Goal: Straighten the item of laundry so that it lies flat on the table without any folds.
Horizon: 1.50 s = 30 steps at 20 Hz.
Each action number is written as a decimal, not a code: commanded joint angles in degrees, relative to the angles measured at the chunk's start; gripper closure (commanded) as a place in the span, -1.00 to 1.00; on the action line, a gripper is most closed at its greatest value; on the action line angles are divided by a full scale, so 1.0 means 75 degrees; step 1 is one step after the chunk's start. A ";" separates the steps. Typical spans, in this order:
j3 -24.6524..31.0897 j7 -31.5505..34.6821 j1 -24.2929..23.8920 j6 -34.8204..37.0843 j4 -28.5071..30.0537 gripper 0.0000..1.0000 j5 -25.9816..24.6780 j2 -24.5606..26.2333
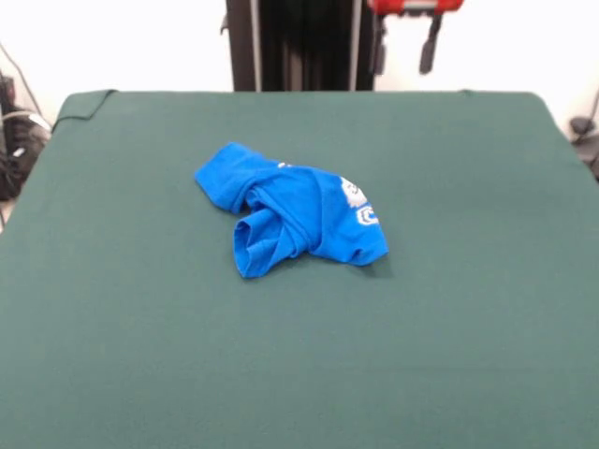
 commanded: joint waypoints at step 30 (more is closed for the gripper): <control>0.0296 -0.0366 -0.0559 0.1673 -0.3988 -1.00 -0.1645 0.2138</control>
